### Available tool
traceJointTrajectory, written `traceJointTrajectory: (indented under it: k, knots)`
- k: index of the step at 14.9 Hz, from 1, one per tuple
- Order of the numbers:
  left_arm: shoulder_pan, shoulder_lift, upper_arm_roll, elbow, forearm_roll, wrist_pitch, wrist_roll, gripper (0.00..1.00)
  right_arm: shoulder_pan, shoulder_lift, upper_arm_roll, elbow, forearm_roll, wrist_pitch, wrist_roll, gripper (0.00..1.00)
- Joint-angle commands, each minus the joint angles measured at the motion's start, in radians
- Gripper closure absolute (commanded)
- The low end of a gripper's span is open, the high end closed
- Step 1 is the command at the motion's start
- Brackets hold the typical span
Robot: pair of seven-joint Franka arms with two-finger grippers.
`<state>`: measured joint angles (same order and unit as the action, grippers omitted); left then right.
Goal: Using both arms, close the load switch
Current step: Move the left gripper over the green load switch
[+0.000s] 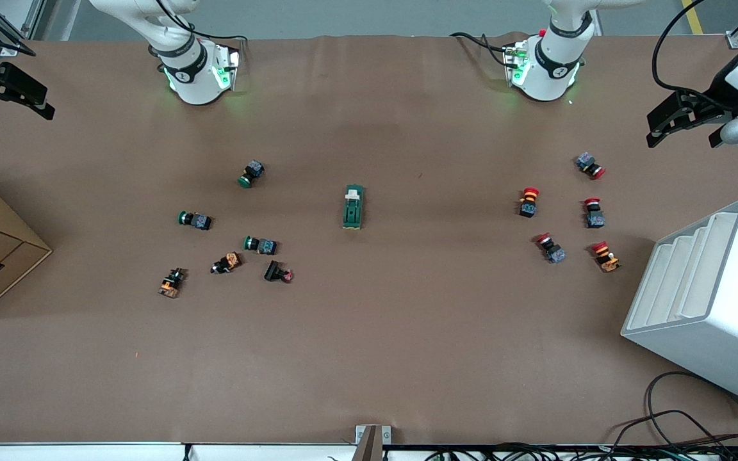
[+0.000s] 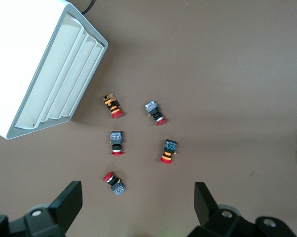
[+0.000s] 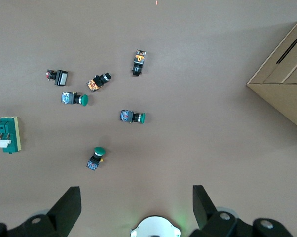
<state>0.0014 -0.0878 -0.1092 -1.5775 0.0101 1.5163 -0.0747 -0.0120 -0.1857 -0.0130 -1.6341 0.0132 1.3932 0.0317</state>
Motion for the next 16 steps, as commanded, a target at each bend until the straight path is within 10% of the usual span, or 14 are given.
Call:
traceJointTrajectory:
  k: [1,8,16]
  knots:
    - [-0.001,0.017,-0.001,0.033,0.016,-0.022,0.013,0.00,-0.009,-0.011,0.011,-0.004,-0.015,-0.022,-0.001,0.00]
    - [-0.040,0.051,-0.049,0.085,0.005,-0.022,-0.013,0.00,-0.011,-0.011,0.005,-0.004,-0.016,-0.010,-0.081,0.00]
    - [-0.044,0.104,-0.406,0.056,0.014,0.119,-0.518,0.00,-0.009,-0.011,0.008,-0.004,-0.001,0.001,-0.041,0.00]
